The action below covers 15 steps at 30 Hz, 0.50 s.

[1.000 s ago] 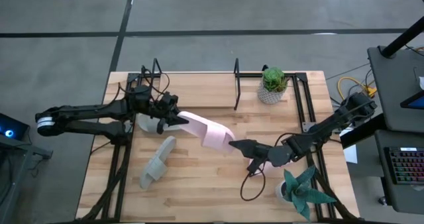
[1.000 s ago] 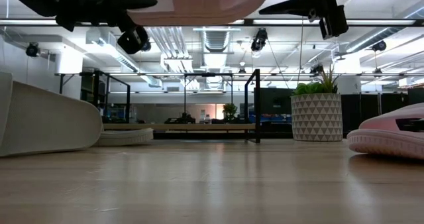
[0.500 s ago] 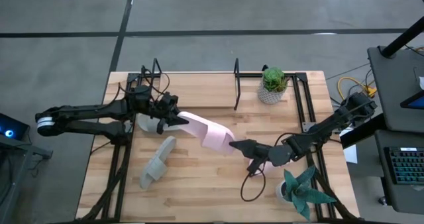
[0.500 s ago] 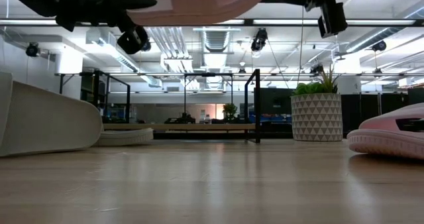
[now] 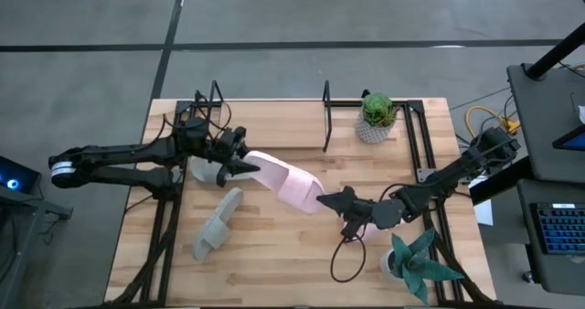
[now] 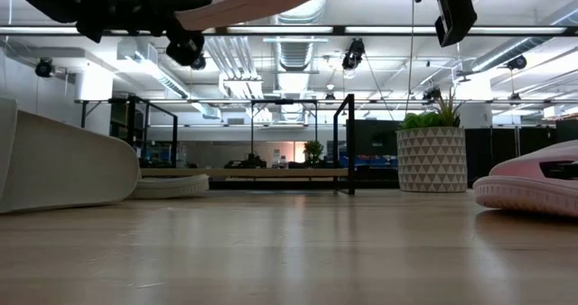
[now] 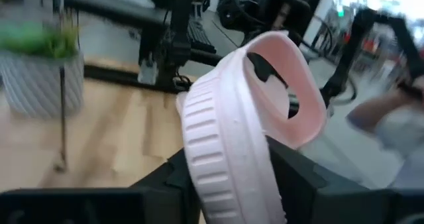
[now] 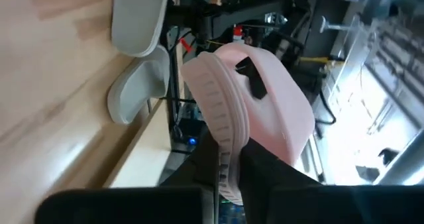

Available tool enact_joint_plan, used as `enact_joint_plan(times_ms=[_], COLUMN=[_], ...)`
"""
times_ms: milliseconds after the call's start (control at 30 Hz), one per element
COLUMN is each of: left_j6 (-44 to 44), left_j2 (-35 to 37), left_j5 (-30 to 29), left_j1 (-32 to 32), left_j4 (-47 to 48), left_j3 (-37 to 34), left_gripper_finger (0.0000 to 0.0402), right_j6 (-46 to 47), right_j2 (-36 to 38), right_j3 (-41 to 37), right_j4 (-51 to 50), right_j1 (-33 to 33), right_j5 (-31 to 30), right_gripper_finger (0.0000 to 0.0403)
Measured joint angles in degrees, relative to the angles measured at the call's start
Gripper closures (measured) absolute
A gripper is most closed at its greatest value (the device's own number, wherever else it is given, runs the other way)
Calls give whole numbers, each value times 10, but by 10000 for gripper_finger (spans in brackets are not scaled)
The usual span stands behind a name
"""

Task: Pick and place slides into the shelf
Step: Put the top pink slide on the shelf

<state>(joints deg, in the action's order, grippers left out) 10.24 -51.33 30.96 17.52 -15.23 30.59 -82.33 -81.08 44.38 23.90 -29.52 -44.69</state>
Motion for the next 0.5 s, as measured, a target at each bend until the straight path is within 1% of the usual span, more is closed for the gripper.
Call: enact_joint_plan(times_ms=[167,267,333,500], left_j6=[-105,-142,-154,-153], left_j2=[1,1,1,2], left_j5=[-13,-15,-15,-10], left_j1=[0,0,0,0], left_j4=[-19,-32,-39,-41], left_j3=[0,0,0,0], left_gripper_finger=[251,233,218,176], right_j6=[34,42,53,68], right_j2=[0,0,0,2], right_j3=[2,2,2,2], right_j4=[0,-1,-1,-7], right_j1=[0,-2,-4,-12], right_j5=[-8,-41,-53,-62], right_gripper_finger=[381,383,383,383])
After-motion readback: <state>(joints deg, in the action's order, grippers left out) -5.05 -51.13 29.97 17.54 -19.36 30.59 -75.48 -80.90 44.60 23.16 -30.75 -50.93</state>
